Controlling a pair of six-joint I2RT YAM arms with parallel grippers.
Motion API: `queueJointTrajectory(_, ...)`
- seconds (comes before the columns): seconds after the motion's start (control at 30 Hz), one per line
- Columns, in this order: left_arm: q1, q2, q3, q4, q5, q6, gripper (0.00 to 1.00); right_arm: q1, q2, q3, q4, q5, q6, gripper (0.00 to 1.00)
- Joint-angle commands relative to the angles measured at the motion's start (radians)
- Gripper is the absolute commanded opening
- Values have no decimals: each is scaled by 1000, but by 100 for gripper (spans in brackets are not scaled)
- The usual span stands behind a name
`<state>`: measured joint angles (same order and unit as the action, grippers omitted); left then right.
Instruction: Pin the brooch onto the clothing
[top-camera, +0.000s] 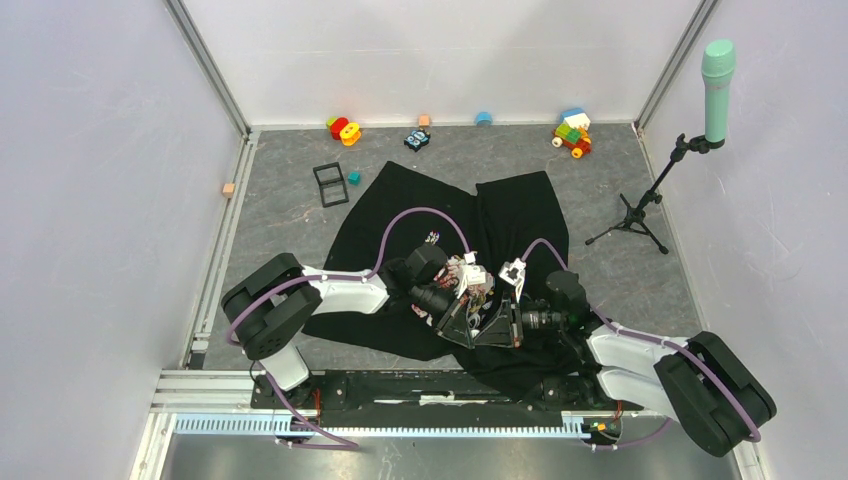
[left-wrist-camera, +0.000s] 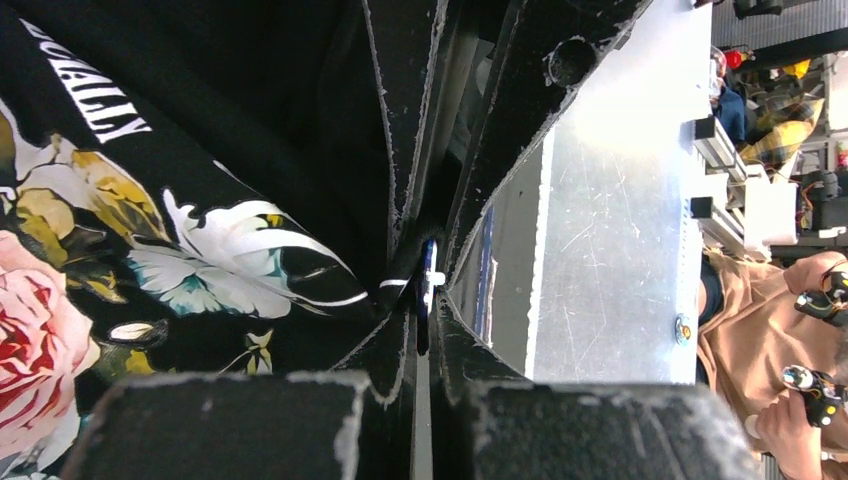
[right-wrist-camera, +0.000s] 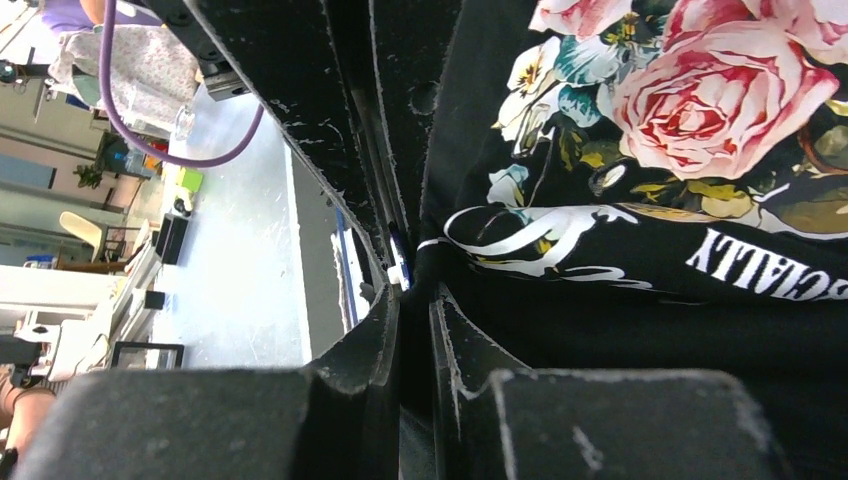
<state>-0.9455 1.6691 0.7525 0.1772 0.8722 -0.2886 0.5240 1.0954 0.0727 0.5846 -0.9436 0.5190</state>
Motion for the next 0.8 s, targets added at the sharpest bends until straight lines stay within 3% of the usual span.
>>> queueJointTrajectory(0.0, -14, -39, 26, 39, 41, 31, 2, -9, 2, 21, -48, 185, -44, 0)
queueJointTrajectory(0.77, 18, -53, 8, -27, -45, 17, 2, -88, -16, 7, -137, 274, -62, 0)
